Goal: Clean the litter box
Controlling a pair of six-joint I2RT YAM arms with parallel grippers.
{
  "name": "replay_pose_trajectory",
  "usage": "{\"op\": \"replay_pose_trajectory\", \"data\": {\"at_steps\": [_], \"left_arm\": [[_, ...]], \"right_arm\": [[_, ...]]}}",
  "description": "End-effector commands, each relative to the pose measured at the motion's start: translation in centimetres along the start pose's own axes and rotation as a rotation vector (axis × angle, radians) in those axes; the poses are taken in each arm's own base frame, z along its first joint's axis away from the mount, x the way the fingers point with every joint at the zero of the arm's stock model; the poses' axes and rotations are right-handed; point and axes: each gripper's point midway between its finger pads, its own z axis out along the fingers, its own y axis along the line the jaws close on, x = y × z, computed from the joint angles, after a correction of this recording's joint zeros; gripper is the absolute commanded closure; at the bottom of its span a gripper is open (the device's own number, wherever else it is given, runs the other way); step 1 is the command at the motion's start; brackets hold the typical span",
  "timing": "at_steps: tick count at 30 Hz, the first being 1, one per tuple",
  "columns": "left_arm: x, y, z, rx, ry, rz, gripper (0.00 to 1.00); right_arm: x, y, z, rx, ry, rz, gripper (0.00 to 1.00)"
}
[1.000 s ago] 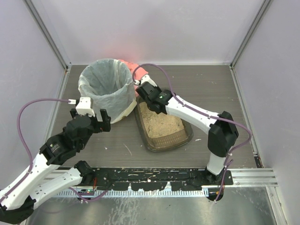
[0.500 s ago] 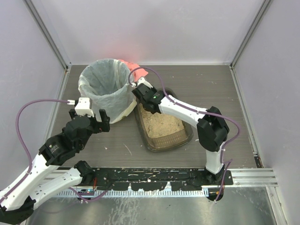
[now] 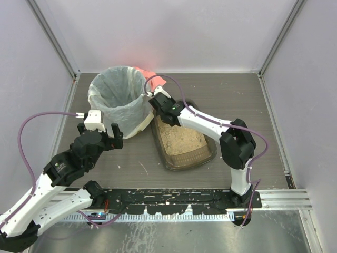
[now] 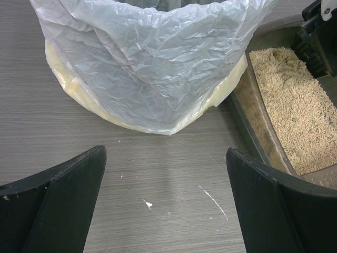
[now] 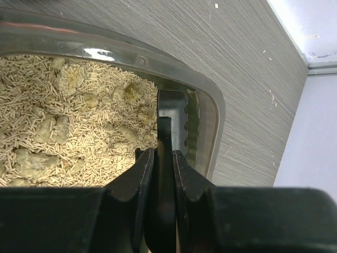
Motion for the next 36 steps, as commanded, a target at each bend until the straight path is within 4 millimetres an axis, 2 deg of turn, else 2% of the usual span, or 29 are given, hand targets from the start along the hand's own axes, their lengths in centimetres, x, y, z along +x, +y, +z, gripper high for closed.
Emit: {"op": "replay_pose_trajectory", "data": {"at_steps": [1, 10, 25, 36], "left_arm": [[-0.9, 0.2, -0.1, -0.014, -0.036, -0.033, 0.02], [-1.0, -0.1, 0.0, 0.0, -0.034, -0.036, 0.02], [-0.8, -0.5, 0.0, 0.015, -0.027, -0.041, 0.02], [-0.7, -0.5, -0.2, 0.023, -0.026, -0.057, 0.02]], "right_arm": [[-2.6, 0.7, -0.9, -0.111, -0.071, 0.126, 0.99], [-3.5, 1.2, -2.0, -0.248, -0.082, 0.191, 0.99], [-5.0, 0.2, -4.7, -0.334, -0.115, 0.277, 0.99], [-3.7, -0.7, -3.8, -0.476, -0.079, 0.416, 0.99]]}}
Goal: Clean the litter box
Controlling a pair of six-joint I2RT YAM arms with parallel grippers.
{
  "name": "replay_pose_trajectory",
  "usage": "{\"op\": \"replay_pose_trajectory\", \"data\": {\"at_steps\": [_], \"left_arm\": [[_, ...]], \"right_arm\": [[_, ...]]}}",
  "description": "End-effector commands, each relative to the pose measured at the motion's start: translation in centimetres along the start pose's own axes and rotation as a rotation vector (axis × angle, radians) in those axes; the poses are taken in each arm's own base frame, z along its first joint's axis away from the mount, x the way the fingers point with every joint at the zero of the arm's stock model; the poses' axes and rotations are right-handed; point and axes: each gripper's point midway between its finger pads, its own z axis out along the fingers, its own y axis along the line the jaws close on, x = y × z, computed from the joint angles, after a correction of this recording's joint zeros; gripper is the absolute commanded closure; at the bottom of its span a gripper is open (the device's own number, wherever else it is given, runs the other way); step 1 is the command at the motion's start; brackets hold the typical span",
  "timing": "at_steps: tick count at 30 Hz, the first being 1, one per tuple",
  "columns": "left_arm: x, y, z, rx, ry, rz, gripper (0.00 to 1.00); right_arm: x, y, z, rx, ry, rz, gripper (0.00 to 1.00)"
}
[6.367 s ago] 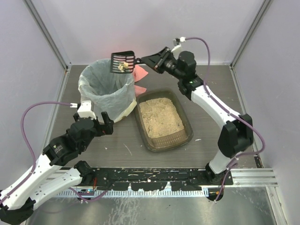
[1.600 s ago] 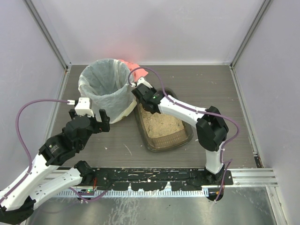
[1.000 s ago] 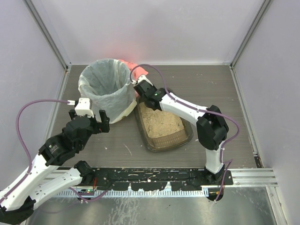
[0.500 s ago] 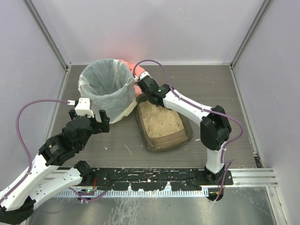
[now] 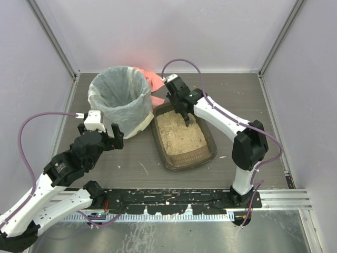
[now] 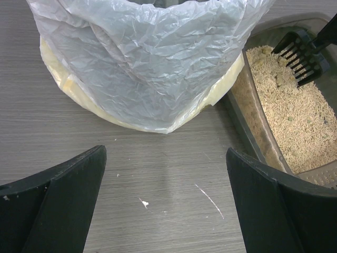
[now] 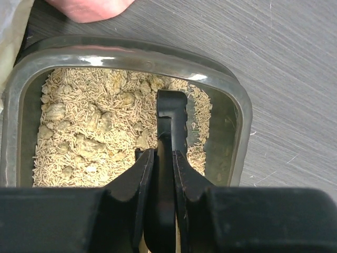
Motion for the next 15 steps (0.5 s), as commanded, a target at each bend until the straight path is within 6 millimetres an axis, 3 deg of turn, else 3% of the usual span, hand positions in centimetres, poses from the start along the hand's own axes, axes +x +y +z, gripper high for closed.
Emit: {"op": "replay_pose_trajectory", "data": {"at_steps": [1, 7, 15], "left_arm": [[-0.8, -0.3, -0.1, 0.014, -0.029, -0.039, 0.02], [-0.7, -0.5, -0.1, 0.02, -0.025, -0.042, 0.02], [-0.6, -0.7, 0.0, 0.026, -0.02, -0.05, 0.02]], "right_arm": [[-2.2, 1.1, -2.2, -0.178, -0.08, 0.15, 0.99], [-1.3, -1.2, -1.7, -0.237, -0.076, 0.262, 0.99], [2.0, -3.6, -0.7, -0.326, -0.053, 0.424, 0.99]]}}
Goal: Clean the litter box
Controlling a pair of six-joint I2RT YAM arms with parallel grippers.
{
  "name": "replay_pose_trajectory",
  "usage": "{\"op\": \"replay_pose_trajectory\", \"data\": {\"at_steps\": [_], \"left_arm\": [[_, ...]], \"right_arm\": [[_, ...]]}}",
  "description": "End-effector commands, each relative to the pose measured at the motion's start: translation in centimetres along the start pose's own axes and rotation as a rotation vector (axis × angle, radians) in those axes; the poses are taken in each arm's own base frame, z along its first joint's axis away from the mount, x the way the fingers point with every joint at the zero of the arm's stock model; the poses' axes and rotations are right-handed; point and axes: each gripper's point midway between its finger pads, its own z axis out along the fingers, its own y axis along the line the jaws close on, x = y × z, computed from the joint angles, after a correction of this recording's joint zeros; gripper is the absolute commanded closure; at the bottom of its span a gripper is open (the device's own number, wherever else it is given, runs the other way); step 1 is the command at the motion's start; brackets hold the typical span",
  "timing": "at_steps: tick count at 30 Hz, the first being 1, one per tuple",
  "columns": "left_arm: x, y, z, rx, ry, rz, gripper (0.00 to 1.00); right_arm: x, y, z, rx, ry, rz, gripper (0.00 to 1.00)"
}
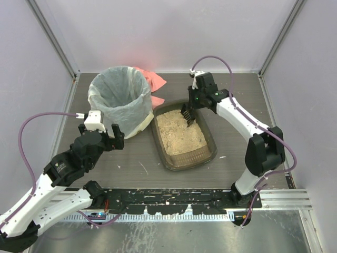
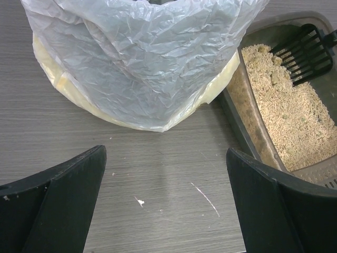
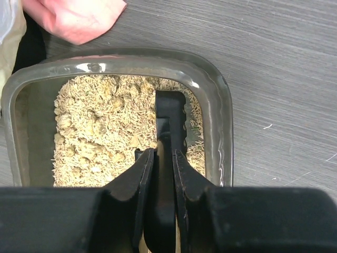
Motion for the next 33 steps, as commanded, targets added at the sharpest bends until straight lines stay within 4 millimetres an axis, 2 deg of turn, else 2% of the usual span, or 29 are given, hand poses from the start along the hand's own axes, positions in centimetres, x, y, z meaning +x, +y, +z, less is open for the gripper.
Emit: {"op": "replay_pose_trajectory", "data": {"at_steps": [1, 6, 19, 26, 33], "left_arm": [[-0.7, -0.4, 0.0, 0.013, -0.027, -0.042, 0.02], [-0.7, -0.5, 0.2, 0.014, -0.023, -0.042, 0.02], [-0.6, -0.5, 0.1, 0.016, -0.022, -0.045, 0.02], [-0.5, -0.7, 0.2, 0.02, -0.019, -0.045, 0.02], [-0.6, -0.8, 0.2, 0.023, -0.019, -0.046, 0.02]], "right_arm": [[1.5, 1.4, -0.5, -0.174, -0.001, 0.143, 0.99], [4.4, 0.4, 0.2, -0.238, 0.019, 0.259, 0.99], [7.8, 1.5, 1.8, -0.323, 0.025, 0.415, 0.99], [8.2, 2.0, 1.5, -0.36, -0.022, 0.489, 0.99], [6.9, 2.1, -0.6, -0.378, -0.098, 0.542, 0.99]]}}
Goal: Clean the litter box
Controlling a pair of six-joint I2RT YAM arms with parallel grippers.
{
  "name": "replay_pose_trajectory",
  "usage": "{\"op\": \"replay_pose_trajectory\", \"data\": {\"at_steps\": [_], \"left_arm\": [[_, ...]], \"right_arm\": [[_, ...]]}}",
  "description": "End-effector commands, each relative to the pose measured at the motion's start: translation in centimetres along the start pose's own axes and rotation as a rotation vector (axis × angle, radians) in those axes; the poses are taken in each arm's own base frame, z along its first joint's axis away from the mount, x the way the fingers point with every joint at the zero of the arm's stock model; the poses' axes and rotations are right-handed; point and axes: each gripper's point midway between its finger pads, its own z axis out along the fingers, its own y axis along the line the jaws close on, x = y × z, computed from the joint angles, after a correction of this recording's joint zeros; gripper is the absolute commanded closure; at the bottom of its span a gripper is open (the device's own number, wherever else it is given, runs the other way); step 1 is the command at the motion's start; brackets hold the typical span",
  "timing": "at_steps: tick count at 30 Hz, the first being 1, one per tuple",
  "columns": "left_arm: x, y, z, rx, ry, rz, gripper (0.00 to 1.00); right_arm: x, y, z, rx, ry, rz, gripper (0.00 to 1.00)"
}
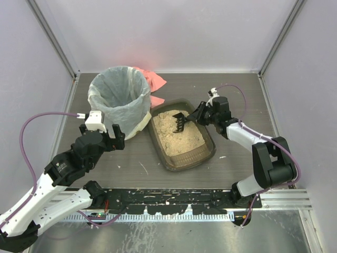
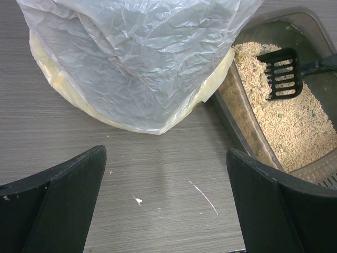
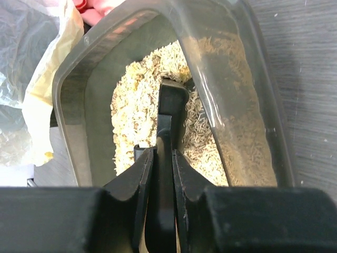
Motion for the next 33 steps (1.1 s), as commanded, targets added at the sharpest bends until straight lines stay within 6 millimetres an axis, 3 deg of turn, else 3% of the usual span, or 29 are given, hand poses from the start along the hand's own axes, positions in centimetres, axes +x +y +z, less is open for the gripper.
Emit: {"op": "replay_pose_trajectory", "data": {"at_steps": [1, 33], "left_arm": [[-1.0, -0.5, 0.0, 0.017, -0.033, -0.036, 0.02], [-1.1, -0.4, -0.3, 0.021, -0.037, -0.042, 0.02]], "right_arm": [[1.2, 1.7, -1.5, -0.051, 0.021, 0.046, 0.99], [-0.4, 1.4, -5.4, -0.199, -0.122, 0.306, 0.99]]}}
